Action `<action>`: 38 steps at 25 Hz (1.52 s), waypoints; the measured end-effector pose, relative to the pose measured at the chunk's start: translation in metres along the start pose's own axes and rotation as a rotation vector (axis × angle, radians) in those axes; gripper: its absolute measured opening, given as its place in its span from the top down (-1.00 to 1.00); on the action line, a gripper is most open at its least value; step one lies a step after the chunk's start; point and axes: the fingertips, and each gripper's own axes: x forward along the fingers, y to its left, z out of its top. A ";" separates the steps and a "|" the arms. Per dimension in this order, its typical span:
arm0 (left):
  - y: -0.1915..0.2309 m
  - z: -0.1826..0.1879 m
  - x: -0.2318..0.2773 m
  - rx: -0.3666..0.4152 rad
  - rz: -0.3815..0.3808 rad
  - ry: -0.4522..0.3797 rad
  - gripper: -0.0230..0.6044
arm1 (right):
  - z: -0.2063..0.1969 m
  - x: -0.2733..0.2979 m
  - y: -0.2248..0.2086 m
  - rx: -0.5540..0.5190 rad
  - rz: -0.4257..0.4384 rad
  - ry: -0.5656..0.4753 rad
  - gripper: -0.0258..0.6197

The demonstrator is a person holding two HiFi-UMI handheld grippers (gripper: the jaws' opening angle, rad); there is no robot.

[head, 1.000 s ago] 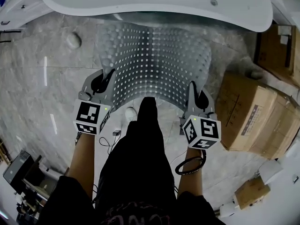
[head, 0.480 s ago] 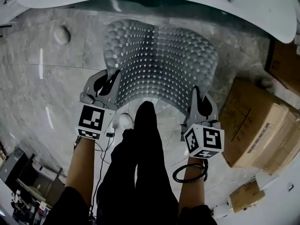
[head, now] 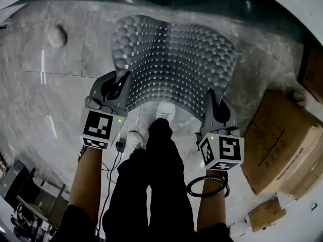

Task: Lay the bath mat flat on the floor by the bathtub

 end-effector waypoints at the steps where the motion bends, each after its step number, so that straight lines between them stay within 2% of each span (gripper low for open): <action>1: 0.003 -0.005 0.007 0.005 -0.001 0.002 0.88 | -0.004 0.008 0.000 -0.008 0.003 0.003 0.79; 10: 0.010 -0.048 0.063 0.039 -0.013 0.003 0.88 | -0.046 0.059 -0.014 -0.029 0.000 0.018 0.79; 21: 0.035 -0.107 0.099 0.090 -0.029 0.012 0.87 | -0.098 0.097 -0.023 -0.086 -0.036 0.062 0.79; 34: 0.064 -0.172 0.128 0.195 0.034 0.006 0.87 | -0.158 0.120 -0.067 -0.188 -0.115 0.054 0.79; 38: 0.075 -0.187 0.138 0.195 0.065 0.006 0.87 | -0.172 0.130 -0.081 -0.180 -0.141 0.040 0.79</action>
